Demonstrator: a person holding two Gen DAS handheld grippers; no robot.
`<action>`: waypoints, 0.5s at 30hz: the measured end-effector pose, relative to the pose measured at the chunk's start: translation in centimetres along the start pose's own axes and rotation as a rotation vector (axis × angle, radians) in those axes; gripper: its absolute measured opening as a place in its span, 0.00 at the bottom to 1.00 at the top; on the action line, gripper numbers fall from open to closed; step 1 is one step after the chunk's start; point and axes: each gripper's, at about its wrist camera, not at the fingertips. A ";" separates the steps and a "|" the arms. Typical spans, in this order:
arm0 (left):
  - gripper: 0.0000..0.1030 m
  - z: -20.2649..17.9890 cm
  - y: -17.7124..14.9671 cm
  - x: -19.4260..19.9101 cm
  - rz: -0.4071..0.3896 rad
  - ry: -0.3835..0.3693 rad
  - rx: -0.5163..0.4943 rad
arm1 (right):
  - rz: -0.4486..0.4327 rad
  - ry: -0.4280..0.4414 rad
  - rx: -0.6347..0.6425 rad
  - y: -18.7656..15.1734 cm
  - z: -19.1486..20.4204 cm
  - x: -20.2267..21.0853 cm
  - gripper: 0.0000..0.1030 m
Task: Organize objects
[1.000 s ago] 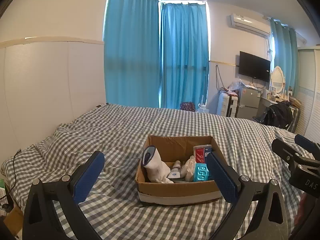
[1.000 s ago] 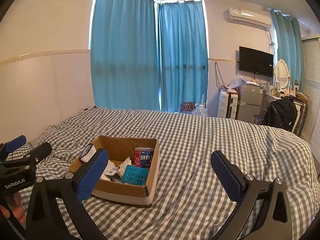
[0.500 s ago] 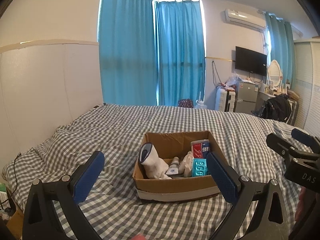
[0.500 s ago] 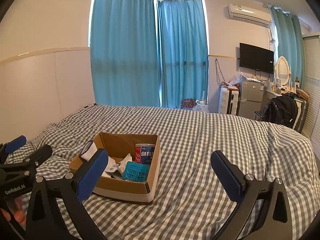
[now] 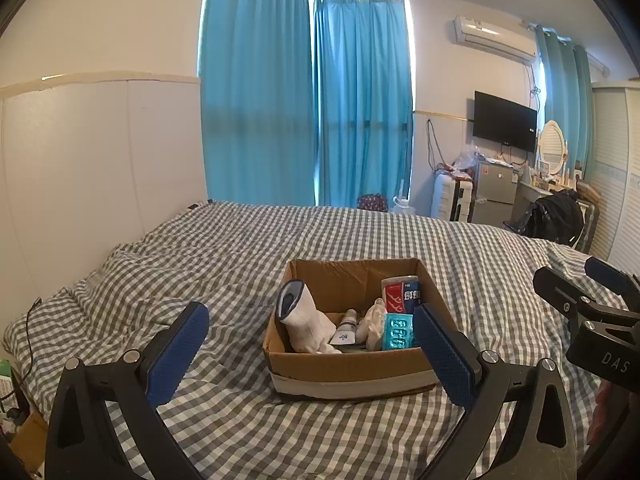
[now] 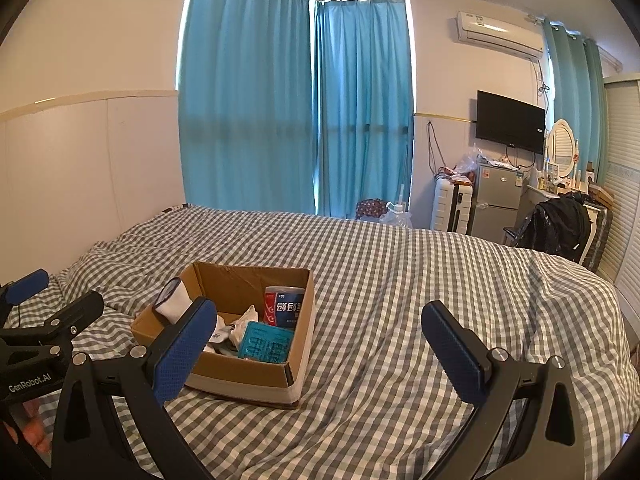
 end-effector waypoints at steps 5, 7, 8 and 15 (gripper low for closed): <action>1.00 0.0 0.1 0.1 -0.003 -0.004 0.005 | 0.002 -0.004 0.002 -0.1 -0.1 0.0 1.00; 1.00 0.0 0.2 0.0 -0.002 -0.009 0.006 | 0.002 -0.006 0.005 -0.1 -0.1 0.0 1.00; 1.00 0.0 0.2 0.0 -0.001 -0.008 0.005 | 0.002 -0.004 0.005 -0.1 -0.1 0.0 1.00; 1.00 -0.1 0.2 0.0 -0.001 -0.001 -0.003 | 0.004 -0.005 0.011 -0.1 0.1 0.0 1.00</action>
Point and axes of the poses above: each gripper's, at about its wrist camera, not at the fingertips, and x roughly against the way its jaws point, z to its left, y to its top, and after that the axes turned 9 degrees about x, right-handed
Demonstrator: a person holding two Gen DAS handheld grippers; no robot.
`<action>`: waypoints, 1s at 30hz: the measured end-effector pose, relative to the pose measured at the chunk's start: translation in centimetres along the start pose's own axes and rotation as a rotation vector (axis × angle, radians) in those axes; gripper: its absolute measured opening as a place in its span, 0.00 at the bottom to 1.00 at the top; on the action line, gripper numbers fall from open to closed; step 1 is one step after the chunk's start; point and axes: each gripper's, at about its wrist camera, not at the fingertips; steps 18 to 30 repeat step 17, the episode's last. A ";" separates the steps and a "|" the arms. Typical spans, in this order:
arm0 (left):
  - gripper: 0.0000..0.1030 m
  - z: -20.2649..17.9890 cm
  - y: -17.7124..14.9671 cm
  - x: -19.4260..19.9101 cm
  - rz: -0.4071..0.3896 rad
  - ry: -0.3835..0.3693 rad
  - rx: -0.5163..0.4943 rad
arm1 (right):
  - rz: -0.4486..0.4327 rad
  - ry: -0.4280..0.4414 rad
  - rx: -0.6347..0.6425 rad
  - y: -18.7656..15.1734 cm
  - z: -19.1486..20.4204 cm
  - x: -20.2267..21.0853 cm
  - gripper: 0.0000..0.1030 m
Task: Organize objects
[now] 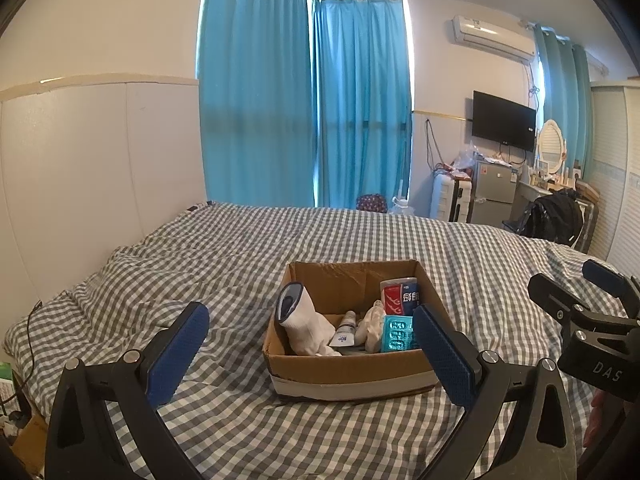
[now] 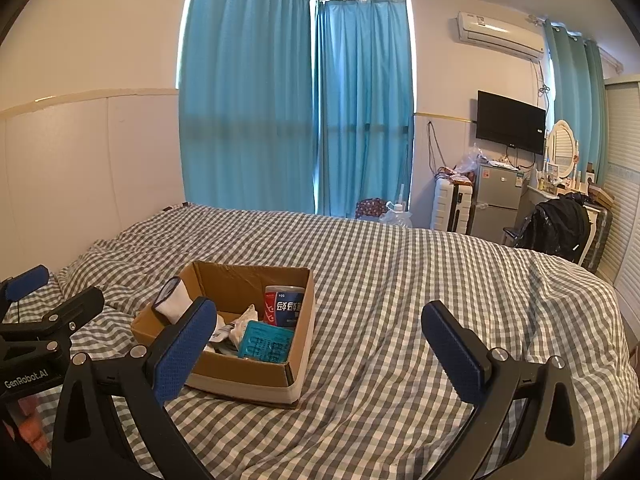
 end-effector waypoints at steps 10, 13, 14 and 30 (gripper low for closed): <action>1.00 0.0 -0.3 0.1 0.005 0.009 -0.004 | 0.003 0.003 0.006 -0.1 0.2 0.0 1.00; 1.00 0.0 -0.4 0.2 0.003 0.009 -0.009 | 0.005 0.004 0.008 -0.2 0.2 0.0 1.00; 1.00 0.0 -0.4 0.3 0.000 0.009 -0.012 | 0.005 0.005 0.009 -0.2 0.2 0.0 1.00; 1.00 0.0 -0.4 0.3 -0.007 0.024 -0.021 | 0.006 0.008 0.007 -0.3 0.2 0.0 1.00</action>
Point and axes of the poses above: each gripper's, at about its wrist camera, not at the fingertips, and x roughly against the way its jaws point, z to its left, y to its top, and after that the axes turned 9 degrees about x, right-handed
